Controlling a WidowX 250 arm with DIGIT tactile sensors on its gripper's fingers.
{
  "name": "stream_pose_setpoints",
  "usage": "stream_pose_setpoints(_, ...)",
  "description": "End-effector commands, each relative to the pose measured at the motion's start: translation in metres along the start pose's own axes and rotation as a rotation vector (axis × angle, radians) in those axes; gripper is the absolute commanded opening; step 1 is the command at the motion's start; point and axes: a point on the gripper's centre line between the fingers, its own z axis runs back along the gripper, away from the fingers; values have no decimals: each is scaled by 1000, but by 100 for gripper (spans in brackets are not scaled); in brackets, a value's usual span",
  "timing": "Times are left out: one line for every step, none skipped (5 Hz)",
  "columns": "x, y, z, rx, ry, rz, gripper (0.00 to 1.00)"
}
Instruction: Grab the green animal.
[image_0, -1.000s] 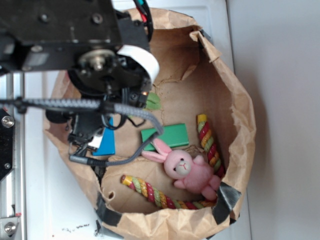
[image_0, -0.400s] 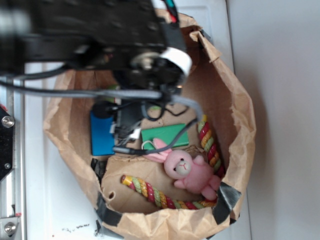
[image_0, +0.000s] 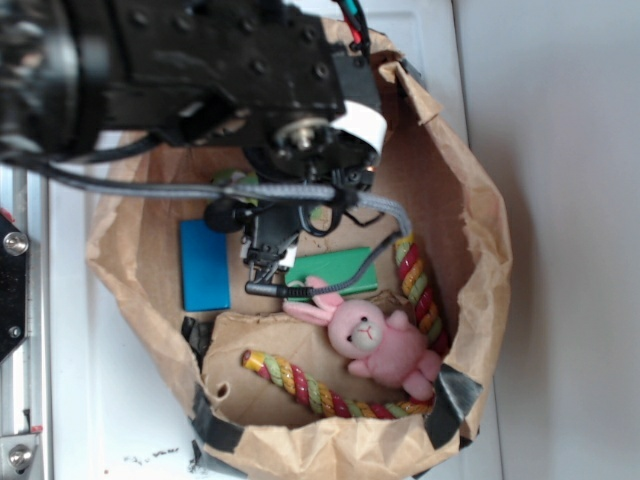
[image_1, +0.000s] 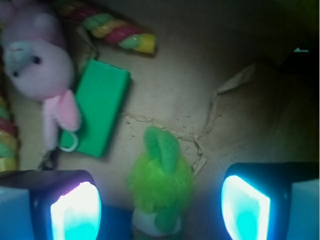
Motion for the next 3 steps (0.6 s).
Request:
stream_pose_setpoints(-1,-4,-3,-26,-65,104,100)
stream_pose_setpoints(-8,-10,-6,-44,-101,133,100)
stream_pose_setpoints(-9,-11,-11,-35,-113,125,100)
